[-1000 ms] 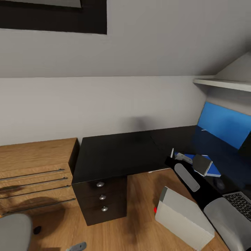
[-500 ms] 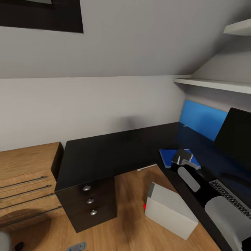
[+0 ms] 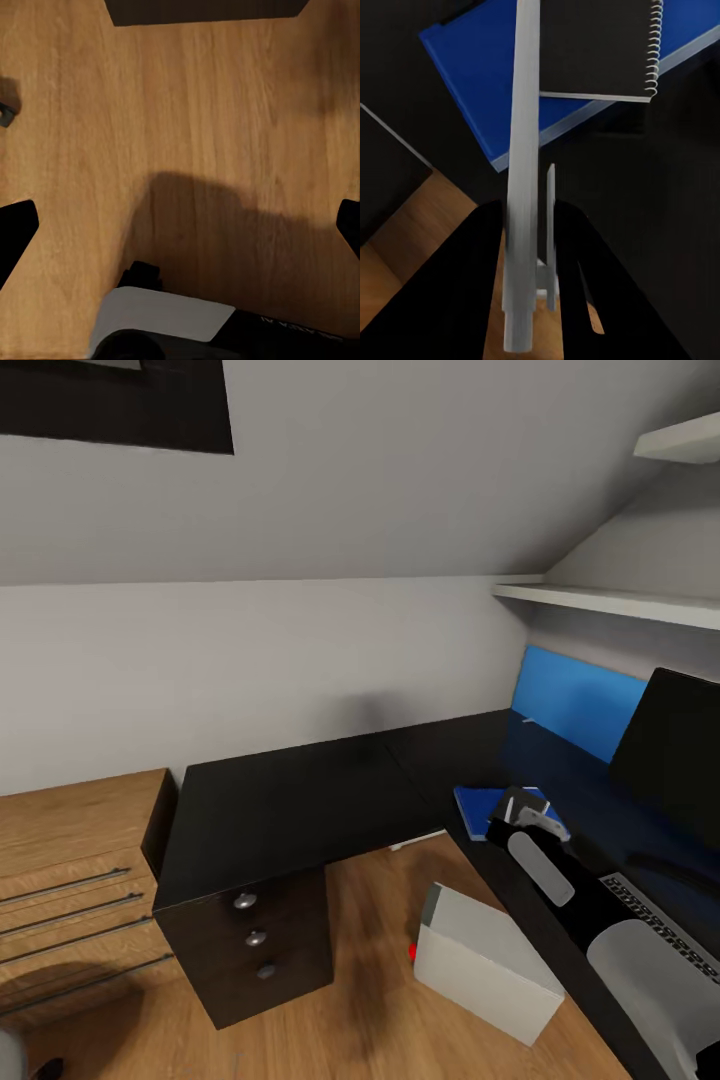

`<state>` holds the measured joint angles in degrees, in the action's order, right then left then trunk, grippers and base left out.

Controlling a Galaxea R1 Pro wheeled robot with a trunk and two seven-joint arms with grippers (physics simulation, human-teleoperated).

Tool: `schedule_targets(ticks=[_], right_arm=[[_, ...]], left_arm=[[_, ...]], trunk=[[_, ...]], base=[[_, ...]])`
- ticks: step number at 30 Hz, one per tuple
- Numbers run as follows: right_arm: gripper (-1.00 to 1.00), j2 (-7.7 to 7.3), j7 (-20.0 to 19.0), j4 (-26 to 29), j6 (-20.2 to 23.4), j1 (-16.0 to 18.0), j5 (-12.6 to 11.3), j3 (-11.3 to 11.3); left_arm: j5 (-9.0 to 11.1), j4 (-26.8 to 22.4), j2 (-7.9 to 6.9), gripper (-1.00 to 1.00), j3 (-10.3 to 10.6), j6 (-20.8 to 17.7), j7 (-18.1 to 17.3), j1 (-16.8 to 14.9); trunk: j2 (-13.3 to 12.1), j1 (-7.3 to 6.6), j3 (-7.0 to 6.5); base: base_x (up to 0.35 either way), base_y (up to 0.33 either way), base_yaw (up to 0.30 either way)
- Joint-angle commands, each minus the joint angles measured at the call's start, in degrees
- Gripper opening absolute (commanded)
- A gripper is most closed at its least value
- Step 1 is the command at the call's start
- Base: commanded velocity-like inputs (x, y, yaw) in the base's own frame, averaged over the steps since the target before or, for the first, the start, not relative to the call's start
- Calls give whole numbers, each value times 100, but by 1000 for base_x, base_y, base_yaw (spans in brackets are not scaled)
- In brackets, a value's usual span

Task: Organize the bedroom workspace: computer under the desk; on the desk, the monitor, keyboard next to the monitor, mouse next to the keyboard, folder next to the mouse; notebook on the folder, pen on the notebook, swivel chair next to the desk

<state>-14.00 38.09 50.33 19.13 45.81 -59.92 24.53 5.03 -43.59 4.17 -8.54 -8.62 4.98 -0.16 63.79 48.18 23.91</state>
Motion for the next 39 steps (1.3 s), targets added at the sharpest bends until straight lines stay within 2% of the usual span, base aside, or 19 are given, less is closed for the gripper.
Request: schedule_targets(ticks=[1, 3, 4, 7, 9, 12, 32, 39], right_arm=[[-100, -7, 40, 15, 21, 7, -20, 25], [-100, -7, 41, 17, 21, 7, -20, 25], [-100, -7, 41, 18, 21, 7, -20, 25], [-100, -7, 41, 18, 21, 7, -20, 22], [-100, -5, 41, 16, 21, 7, -20, 20], [-100, 6, 49, 12, -23, 7, -20, -13], [-100, -7, 50, 38, -145, 7, -20, -43], [-100, -7, 72, 16, -137, 7, -10, -48]], left_arm=[[52, 265, -40, 100, -6, 151, 15, -1], [50, 467, -62, 100, -1, 372, 14, -1], [45, 670, -76, 100, 8, 641, 10, -1], [24, 1000, -85, 100, 24, 1133, 0, -1], [-7, 1097, -84, 100, 32, 1285, -2, -1], [-220, 1274, -95, 100, 40, 1540, -6, -1], [-248, 1430, -77, 100, 37, 1580, 18, -1], [-248, 1432, -75, 100, 37, 1582, 19, -1]], trunk=[[5, 0, 7], [5, 0, 7], [5, 0, 7], [5, 0, 7], [5, 0, 7], [5, 0, 7], [5, 0, 7], [5, 0, 7]], base=[[0, 0, 0], [0, 0, 0], [0, 0, 0], [0, 0, 0], [0, 0, 0], [26, 0, 0], [232, -7, 0], [74, -36, 0]])
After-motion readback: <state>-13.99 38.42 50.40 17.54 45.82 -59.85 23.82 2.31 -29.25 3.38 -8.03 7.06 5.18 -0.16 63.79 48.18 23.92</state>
